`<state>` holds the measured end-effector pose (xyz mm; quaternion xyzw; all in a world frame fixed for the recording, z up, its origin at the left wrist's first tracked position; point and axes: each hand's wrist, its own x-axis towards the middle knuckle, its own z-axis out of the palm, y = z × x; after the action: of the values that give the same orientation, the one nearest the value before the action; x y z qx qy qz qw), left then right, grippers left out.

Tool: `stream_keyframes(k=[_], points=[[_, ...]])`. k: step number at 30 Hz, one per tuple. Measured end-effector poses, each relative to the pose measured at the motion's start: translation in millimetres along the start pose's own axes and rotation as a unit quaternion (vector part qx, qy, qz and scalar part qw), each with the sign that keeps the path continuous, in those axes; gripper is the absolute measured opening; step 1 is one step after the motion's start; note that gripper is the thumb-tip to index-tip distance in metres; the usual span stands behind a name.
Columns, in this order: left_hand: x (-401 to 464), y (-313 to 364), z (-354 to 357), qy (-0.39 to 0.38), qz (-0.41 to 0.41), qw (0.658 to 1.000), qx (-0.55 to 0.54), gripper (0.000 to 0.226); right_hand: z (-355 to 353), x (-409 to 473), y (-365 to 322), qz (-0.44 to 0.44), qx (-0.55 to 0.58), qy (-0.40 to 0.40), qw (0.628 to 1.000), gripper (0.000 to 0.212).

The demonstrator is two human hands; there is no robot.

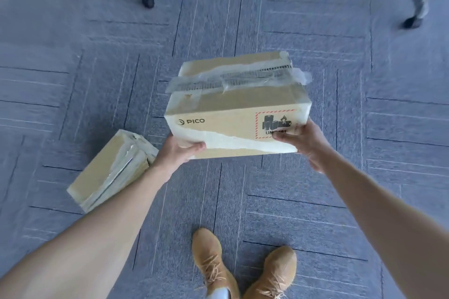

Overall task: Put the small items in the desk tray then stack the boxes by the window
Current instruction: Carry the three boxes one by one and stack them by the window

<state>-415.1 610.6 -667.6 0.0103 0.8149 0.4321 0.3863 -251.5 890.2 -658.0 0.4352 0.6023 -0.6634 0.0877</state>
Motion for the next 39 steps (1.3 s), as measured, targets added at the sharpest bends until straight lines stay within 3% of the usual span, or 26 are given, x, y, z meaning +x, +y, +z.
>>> stream_keyframes(k=[7, 16, 21, 23, 27, 31, 33, 37, 39], points=[[-41, 150, -80, 0.057, 0.08, 0.995, -0.02, 0.031, -3, -54, -166, -0.096, -0.022, 0.021, 0.995, 0.059], [-145, 359, -208, 0.114, 0.195, 0.971, -0.083, 0.042, 2, -168, -408, -0.255, -0.052, 0.028, 0.965, 0.05], [-223, 458, -294, 0.149, 0.245, 0.955, -0.071, 0.033, 17, -248, -532, -0.332, -0.054, 0.019, 0.942, 0.072], [-256, 488, -327, 0.173, 0.259, 0.948, -0.068, 0.034, 26, -281, -571, -0.366, -0.056, 0.005, 0.929, 0.071], [-339, 537, -391, 0.24, 0.277, 0.929, -0.052, 0.048, 49, -355, -643, -0.424, -0.068, -0.025, 0.903, 0.063], [-437, 572, -434, 0.309, 0.316, 0.896, -0.041, 0.047, 70, -428, -706, -0.48, -0.074, -0.061, 0.872, 0.077], [-487, 579, -447, 0.339, 0.327, 0.881, -0.041, 0.04, 81, -459, -727, -0.518, -0.077, -0.084, 0.848, 0.078], [-588, 570, -463, 0.404, 0.324, 0.854, -0.045, 0.056, 103, -532, -750, -0.555, -0.085, -0.165, 0.811, 0.069], [-640, 557, -459, 0.446, 0.309, 0.839, -0.041, 0.052, 115, -563, -753, -0.562, -0.092, -0.214, 0.794, 0.07]])
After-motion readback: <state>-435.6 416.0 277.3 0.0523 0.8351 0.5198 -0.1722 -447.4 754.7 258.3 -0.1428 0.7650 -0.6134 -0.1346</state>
